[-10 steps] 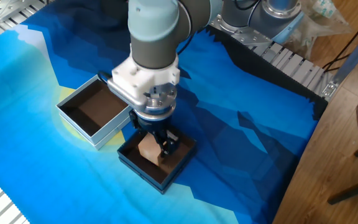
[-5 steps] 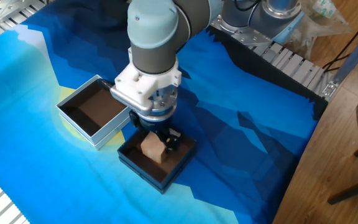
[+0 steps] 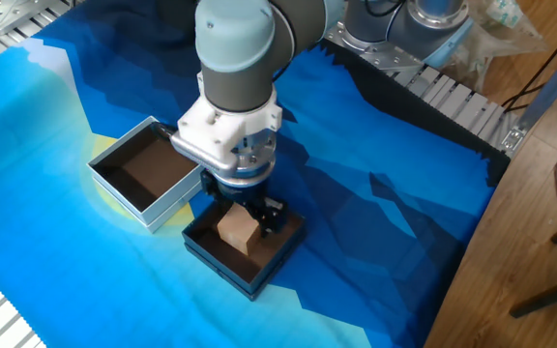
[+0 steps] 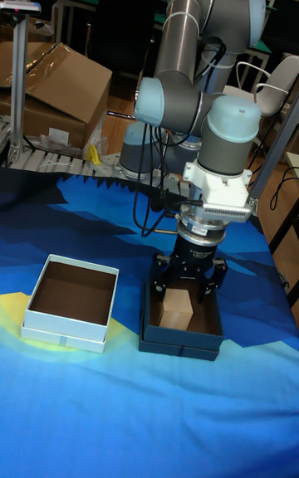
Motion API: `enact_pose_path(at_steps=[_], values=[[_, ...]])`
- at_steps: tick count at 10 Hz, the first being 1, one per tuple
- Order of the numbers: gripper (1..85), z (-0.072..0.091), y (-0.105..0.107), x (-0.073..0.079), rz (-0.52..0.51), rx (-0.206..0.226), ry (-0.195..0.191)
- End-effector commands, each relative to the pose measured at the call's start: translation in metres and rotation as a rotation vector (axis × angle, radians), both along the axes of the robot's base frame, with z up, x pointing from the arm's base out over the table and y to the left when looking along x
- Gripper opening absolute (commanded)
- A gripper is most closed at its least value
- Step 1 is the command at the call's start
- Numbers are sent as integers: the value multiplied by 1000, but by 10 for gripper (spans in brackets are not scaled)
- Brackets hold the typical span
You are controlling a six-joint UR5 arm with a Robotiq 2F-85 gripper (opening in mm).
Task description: Move an object from one box to another
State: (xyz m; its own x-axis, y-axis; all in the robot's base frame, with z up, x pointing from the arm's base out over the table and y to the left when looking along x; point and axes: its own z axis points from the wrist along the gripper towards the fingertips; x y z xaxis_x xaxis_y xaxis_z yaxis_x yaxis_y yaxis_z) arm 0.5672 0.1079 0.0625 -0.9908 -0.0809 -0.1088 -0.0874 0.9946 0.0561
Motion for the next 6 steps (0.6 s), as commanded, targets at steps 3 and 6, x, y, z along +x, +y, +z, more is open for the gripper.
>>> enact_pose_path(at_steps=[3, 6], values=[[573, 47, -21, -1, -40, 2, 12], [473, 91, -63, -10, 6, -17, 63]])
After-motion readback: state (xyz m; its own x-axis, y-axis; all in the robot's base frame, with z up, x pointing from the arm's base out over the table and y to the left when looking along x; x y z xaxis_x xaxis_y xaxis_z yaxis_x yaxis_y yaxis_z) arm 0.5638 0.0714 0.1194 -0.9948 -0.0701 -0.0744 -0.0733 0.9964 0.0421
